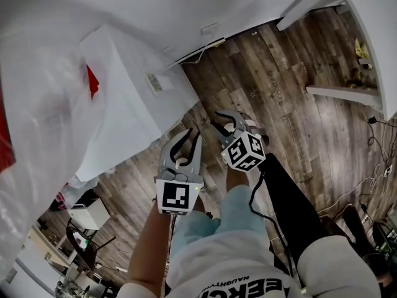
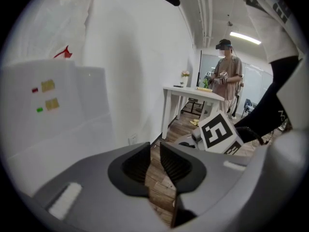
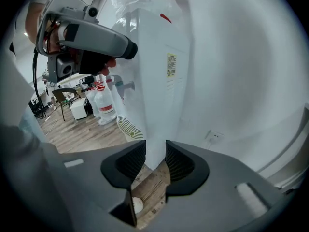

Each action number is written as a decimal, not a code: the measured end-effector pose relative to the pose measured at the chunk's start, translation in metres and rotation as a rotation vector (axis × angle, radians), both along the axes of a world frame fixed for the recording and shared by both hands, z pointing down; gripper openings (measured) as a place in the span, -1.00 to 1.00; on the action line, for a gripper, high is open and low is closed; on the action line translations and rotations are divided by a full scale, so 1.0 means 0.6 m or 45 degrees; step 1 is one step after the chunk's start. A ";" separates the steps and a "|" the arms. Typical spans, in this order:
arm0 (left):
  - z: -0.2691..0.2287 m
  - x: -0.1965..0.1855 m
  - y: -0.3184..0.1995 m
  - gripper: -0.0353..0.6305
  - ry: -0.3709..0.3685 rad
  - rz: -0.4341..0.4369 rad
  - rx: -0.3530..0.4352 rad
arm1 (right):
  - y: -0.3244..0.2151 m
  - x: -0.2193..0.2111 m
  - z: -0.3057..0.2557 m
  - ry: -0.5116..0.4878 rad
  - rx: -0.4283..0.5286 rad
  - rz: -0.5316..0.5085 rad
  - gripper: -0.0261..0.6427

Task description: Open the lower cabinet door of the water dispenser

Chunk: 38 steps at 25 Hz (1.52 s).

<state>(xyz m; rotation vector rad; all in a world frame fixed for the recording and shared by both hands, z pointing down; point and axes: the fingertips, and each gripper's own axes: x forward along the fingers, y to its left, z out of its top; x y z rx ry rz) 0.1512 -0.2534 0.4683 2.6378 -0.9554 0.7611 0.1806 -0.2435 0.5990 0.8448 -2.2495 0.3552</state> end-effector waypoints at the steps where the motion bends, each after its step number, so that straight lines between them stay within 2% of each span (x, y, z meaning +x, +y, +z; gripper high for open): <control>1: 0.008 -0.001 -0.002 -0.67 -0.004 -0.001 -0.002 | 0.000 -0.001 0.009 0.004 -0.004 -0.005 -0.61; 13: 0.086 -0.025 -0.011 -0.67 -0.049 -0.015 -0.033 | -0.009 -0.028 0.106 0.036 -0.044 -0.083 -0.61; 22: 0.129 -0.017 -0.027 -0.67 -0.051 -0.019 -0.045 | -0.028 -0.042 0.166 0.030 -0.056 -0.108 -0.61; 26: 0.144 -0.012 -0.028 -0.67 -0.062 -0.034 -0.101 | -0.040 -0.052 0.195 0.036 -0.060 -0.136 -0.61; 31: 0.172 -0.015 -0.023 -0.67 -0.049 -0.005 -0.064 | -0.054 -0.065 0.228 0.042 -0.066 -0.171 -0.61; 38: 0.202 -0.015 -0.013 -0.67 -0.051 -0.013 -0.126 | -0.059 -0.075 0.268 0.073 -0.080 -0.227 -0.61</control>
